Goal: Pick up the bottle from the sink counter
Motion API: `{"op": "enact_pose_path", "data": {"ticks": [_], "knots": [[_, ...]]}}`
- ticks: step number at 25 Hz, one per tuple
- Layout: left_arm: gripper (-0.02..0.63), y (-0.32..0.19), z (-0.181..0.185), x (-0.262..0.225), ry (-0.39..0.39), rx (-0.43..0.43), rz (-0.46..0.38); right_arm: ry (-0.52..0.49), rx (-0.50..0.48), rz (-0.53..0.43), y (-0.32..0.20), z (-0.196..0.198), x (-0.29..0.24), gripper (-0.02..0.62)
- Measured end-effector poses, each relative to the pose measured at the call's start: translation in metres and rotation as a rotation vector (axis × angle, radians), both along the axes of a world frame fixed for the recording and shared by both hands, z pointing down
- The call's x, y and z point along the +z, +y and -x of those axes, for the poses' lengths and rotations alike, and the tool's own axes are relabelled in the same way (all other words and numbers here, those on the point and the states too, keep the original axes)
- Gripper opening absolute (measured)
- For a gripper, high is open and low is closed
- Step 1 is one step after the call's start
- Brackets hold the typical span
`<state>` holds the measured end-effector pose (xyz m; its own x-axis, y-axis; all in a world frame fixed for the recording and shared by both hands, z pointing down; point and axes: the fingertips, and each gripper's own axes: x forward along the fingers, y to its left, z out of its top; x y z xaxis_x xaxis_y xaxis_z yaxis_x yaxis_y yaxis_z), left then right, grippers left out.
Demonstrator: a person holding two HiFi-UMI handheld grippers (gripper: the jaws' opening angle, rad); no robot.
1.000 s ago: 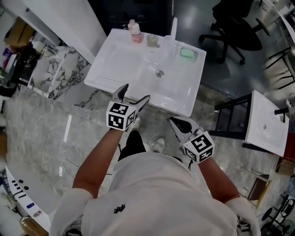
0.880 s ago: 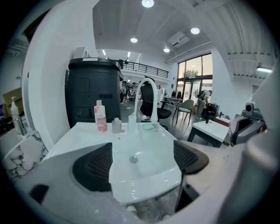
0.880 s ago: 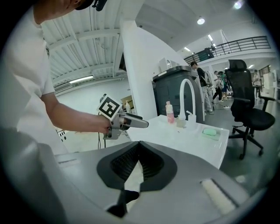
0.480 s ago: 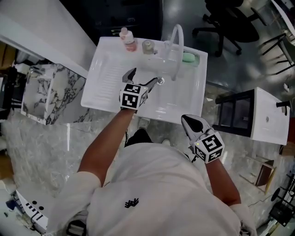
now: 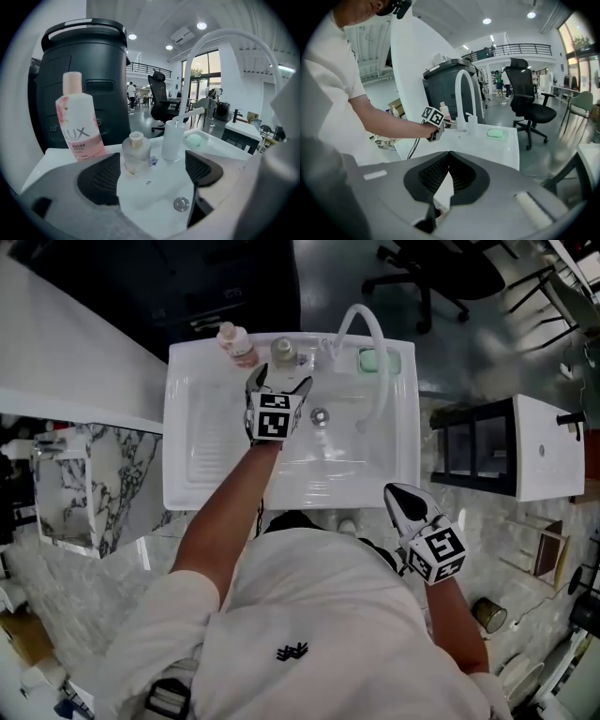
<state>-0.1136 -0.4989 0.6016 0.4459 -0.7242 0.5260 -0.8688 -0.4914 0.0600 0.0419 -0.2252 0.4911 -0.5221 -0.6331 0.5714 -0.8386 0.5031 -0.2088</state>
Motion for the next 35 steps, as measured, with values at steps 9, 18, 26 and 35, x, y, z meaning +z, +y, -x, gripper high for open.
{"op": "enact_pose_path", "data": {"ticks": [9, 18, 26, 35], "knots": [[0.431, -0.053, -0.004, 0.035, 0.022, -0.021, 0.008, 0.036, 0.14, 0.073, -0.003, -0.008, 0.01, 0.014], [0.425, -0.083, -0.011, 0.053, 0.038, -0.033, -0.001, 0.063, 0.21, 0.124, -0.001, -0.018, 0.015, 0.014], [0.383, -0.098, -0.014, 0.062, 0.012, -0.049, -0.014, 0.077, 0.223, 0.156, 0.0, -0.023, 0.021, 0.014], [0.341, -0.095, -0.013, 0.061, -0.018, -0.032, -0.028, 0.068, 0.213, 0.153, 0.002, -0.02, 0.023, 0.014]]}}
